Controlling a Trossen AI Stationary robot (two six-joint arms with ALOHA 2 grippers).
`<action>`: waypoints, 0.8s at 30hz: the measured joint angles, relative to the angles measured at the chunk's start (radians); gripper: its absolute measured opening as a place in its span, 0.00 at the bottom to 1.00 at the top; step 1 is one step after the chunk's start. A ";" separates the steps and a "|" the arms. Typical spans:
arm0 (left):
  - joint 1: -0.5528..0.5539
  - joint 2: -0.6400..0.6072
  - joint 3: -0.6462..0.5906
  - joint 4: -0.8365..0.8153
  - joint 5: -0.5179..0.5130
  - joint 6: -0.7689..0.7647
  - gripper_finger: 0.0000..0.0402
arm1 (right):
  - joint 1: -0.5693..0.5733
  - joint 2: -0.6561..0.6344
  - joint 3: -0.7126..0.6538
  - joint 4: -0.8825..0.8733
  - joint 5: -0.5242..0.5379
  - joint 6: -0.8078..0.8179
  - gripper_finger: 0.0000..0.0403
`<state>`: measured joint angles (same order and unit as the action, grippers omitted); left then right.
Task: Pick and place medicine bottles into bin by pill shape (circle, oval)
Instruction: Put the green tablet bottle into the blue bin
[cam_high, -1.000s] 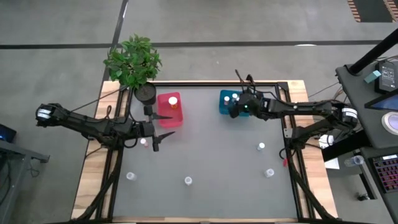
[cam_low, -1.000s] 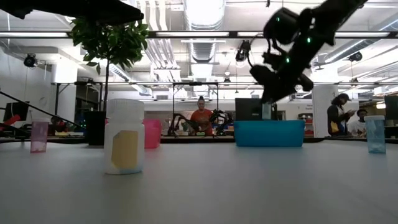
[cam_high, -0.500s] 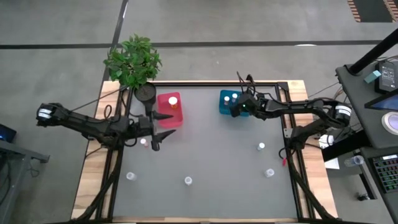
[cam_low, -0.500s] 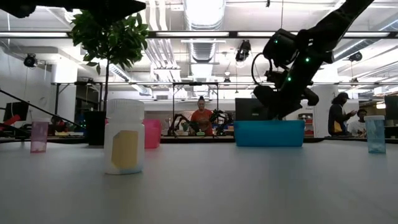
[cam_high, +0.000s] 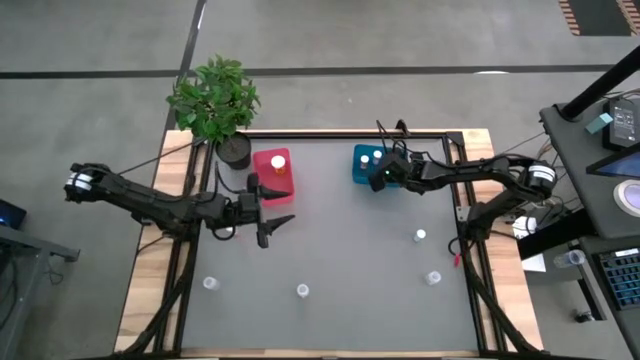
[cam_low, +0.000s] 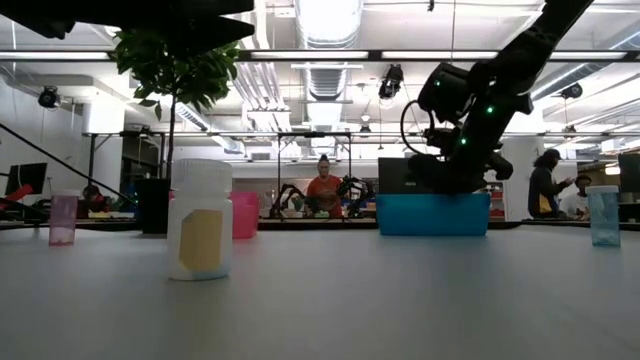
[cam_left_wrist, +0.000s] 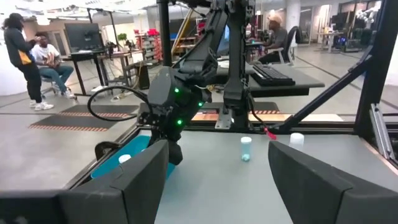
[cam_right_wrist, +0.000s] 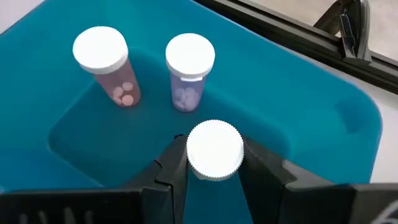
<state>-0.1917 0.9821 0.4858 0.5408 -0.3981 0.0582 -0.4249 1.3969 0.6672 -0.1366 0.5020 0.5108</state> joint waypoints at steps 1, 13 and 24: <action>0.000 0.001 0.000 0.001 0.000 0.000 0.64 | -0.001 0.002 0.000 0.000 0.001 0.001 0.28; 0.000 0.004 0.000 -0.007 0.000 0.009 0.64 | -0.001 0.004 0.001 -0.001 0.001 0.006 0.28; 0.000 0.002 0.000 -0.002 0.000 0.027 0.64 | -0.001 0.004 0.001 -0.003 -0.001 0.003 0.29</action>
<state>-0.1913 0.9844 0.4857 0.5385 -0.3981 0.0853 -0.4263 1.4010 0.6679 -0.1393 0.5011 0.5134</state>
